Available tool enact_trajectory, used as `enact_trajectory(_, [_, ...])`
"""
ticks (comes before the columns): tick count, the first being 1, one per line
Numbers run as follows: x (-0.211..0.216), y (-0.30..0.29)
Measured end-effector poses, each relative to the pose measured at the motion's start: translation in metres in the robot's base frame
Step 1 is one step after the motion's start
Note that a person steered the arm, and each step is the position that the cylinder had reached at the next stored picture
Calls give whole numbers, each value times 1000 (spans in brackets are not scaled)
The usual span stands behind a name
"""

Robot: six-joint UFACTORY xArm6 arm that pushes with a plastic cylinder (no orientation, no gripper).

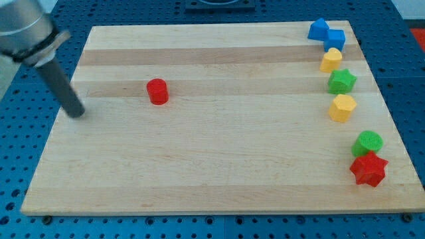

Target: Move the red circle right a bit

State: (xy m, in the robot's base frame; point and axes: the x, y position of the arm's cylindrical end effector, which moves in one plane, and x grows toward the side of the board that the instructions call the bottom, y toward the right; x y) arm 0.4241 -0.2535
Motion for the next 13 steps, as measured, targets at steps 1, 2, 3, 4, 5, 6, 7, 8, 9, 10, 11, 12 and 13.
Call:
enact_trajectory(1, [-11, 88])
enact_trajectory(2, [-32, 146])
enact_trajectory(3, [-33, 148])
enact_trajectory(4, [-33, 231])
enact_trajectory(5, [-23, 299])
enact_trajectory(6, [-57, 303])
enact_trajectory(7, [-29, 340])
enact_trajectory(8, [8, 398])
enact_trajectory(9, [42, 445])
enact_trajectory(10, [60, 427])
enact_trajectory(11, [90, 422])
enact_trajectory(12, [97, 424])
enact_trajectory(13, [93, 443])
